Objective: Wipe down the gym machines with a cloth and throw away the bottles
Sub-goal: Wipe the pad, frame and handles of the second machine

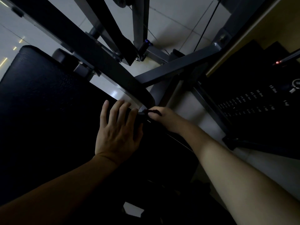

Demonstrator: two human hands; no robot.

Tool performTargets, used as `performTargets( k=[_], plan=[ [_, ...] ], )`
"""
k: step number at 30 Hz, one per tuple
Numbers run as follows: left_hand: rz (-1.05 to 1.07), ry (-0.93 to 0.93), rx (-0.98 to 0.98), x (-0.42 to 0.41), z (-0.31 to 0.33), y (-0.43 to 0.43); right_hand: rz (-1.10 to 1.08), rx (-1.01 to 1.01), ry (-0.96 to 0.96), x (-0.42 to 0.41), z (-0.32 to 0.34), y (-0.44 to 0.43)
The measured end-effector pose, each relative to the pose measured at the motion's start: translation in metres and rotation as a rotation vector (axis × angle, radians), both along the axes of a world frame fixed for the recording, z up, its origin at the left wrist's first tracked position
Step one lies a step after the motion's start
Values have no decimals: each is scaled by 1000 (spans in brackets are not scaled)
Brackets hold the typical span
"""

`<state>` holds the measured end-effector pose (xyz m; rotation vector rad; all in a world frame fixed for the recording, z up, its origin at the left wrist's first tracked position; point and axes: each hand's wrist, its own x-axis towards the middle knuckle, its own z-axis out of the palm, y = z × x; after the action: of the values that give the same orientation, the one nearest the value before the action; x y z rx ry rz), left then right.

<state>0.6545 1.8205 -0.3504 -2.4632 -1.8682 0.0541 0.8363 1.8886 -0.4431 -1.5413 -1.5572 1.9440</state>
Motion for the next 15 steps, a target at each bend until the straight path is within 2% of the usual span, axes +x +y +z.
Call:
performTargets(
  k=[4, 7, 10, 15],
  plan=[
    [3, -3, 8, 0, 0, -1, -164, -314, -23, -3, -5, 20],
    [5, -3, 8, 0, -1, -1, -355, -402, -18, 14, -4, 22],
    [6, -1, 10, 0, -2, 0, -514, -451, 109, 46, 1, 8],
    [7, 4, -6, -1, -2, 0, -376, -385, 221, 75, 14, -34]
  ],
)
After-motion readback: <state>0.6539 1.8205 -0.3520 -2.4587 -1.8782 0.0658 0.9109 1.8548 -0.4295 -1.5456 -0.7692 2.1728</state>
